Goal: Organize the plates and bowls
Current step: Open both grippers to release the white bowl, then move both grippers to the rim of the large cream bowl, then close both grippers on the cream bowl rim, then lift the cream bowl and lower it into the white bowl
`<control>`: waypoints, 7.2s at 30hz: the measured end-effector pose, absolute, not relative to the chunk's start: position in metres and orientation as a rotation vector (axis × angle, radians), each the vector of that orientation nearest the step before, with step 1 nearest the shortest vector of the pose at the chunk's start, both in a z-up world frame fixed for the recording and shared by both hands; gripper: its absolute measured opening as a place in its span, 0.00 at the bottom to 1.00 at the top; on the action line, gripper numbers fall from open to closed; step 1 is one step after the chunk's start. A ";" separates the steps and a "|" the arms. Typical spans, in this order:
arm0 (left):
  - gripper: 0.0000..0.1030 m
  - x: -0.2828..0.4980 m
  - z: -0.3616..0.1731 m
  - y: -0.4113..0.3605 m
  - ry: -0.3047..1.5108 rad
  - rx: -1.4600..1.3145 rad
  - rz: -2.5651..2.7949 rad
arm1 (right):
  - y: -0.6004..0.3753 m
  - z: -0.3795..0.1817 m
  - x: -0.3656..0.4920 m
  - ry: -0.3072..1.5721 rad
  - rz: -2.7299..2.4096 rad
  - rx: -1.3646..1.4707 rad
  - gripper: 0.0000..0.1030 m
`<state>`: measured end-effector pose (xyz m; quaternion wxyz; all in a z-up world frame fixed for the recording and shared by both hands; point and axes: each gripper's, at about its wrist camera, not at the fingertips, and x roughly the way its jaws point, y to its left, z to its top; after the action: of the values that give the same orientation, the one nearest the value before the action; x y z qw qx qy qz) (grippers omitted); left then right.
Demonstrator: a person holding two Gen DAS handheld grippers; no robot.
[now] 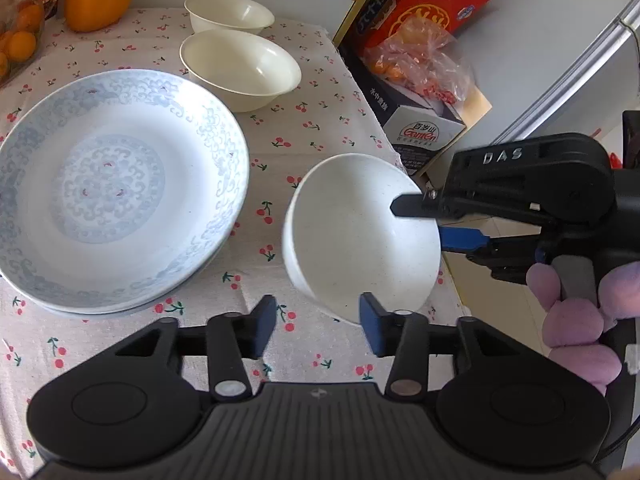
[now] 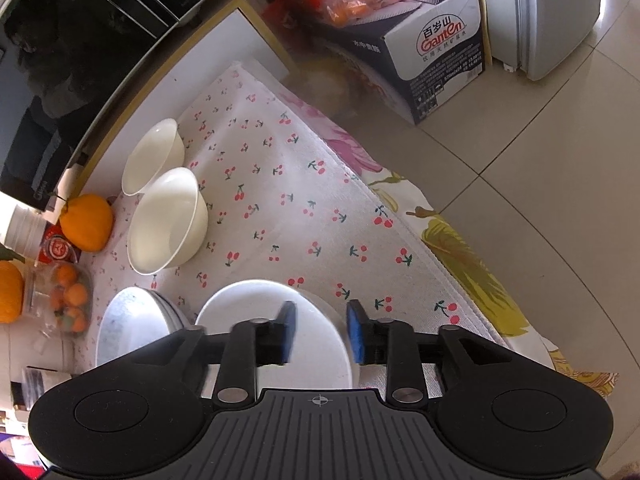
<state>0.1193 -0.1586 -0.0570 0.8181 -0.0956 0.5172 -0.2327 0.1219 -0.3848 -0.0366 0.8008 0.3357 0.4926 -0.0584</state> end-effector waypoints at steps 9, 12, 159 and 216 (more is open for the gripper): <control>0.67 0.113 -0.047 -0.145 1.098 -0.141 -0.506 | -0.380 -0.026 0.123 1.020 -0.093 0.698 0.67; 0.72 0.111 -0.043 -0.140 1.099 -0.126 -0.511 | -0.377 -0.023 0.125 1.015 -0.086 0.688 0.70; 0.11 0.165 -0.004 -0.118 0.947 -0.323 -0.478 | -0.360 0.025 0.093 0.858 0.042 0.864 0.16; 0.28 0.144 -0.055 -0.157 1.097 -0.126 -0.485 | -0.384 -0.002 0.077 0.991 -0.077 0.773 0.20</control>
<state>0.1442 -0.1573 -0.0548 0.8237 -0.0592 0.5158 -0.2282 0.0767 -0.3840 -0.0017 0.8081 0.3616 0.4636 -0.0360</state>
